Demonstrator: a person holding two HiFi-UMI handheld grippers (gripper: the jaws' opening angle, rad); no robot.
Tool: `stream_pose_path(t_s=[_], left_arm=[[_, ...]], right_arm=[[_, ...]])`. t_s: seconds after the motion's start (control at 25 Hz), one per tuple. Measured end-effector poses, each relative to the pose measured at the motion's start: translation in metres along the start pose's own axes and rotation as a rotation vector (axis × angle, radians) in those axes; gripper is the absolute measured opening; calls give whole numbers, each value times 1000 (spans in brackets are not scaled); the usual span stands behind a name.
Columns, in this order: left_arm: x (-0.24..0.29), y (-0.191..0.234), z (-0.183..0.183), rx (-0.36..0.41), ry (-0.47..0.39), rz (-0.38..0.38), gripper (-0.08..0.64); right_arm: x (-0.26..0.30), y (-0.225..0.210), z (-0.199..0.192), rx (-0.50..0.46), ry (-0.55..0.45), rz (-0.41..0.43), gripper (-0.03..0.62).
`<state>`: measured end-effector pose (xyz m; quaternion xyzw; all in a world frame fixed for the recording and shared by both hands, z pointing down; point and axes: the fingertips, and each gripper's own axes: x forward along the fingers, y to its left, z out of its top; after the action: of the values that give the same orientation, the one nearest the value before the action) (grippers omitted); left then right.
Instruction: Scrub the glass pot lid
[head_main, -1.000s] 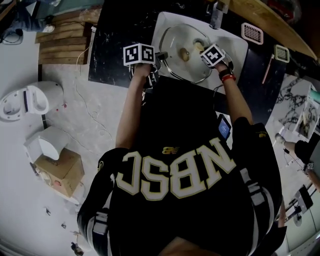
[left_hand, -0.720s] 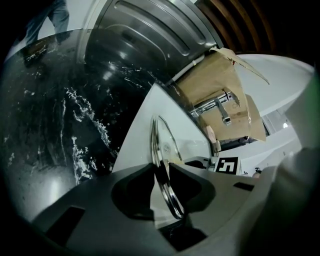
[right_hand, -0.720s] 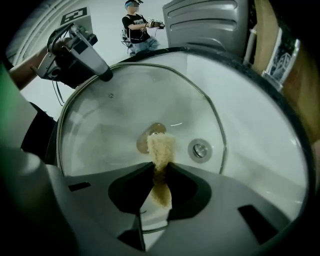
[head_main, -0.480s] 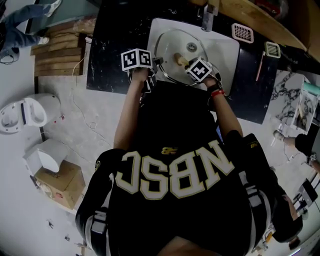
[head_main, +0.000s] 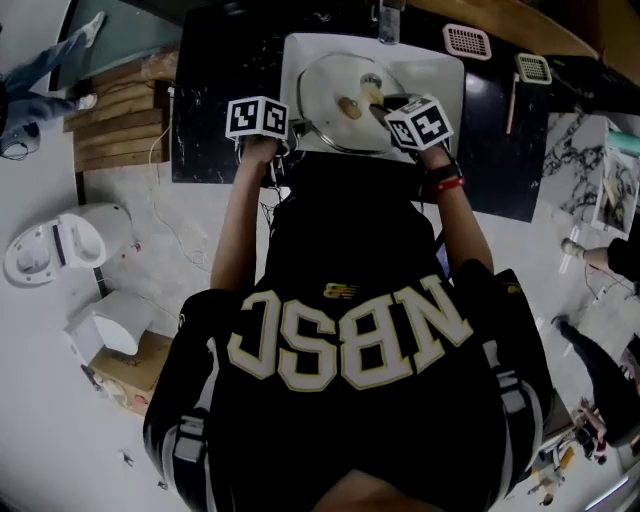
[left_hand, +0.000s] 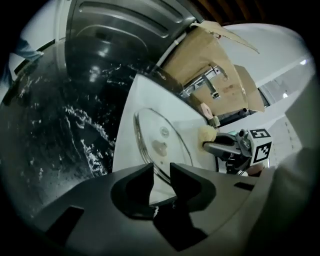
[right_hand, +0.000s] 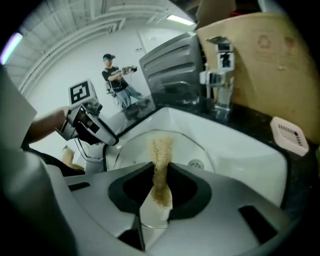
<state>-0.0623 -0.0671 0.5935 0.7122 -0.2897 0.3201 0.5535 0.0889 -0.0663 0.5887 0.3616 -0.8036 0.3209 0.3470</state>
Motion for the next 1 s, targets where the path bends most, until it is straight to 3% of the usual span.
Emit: stream_pose_path(t_s=[0.24,0.44,0.6,0.76,1.0], left_arm=[[-28,-69,53,198,-257,-78,117],[-46,-139,94,383,-522,-124,96],[-66,-161,106,527,-700,-52,76],[-82,-170,115,546,-850,-17,39],[-99,-179,114,642,-971,51,18]], right_arm=[[-82,-41,27,65,-296,-214,89],[-132,-61,37,57,-405,-344,94],[-160,-67,35,92,-491,-381,94],[-186,-71,44,128,-616,-445,92],[-201,-64,60,99,-723,-515,89]])
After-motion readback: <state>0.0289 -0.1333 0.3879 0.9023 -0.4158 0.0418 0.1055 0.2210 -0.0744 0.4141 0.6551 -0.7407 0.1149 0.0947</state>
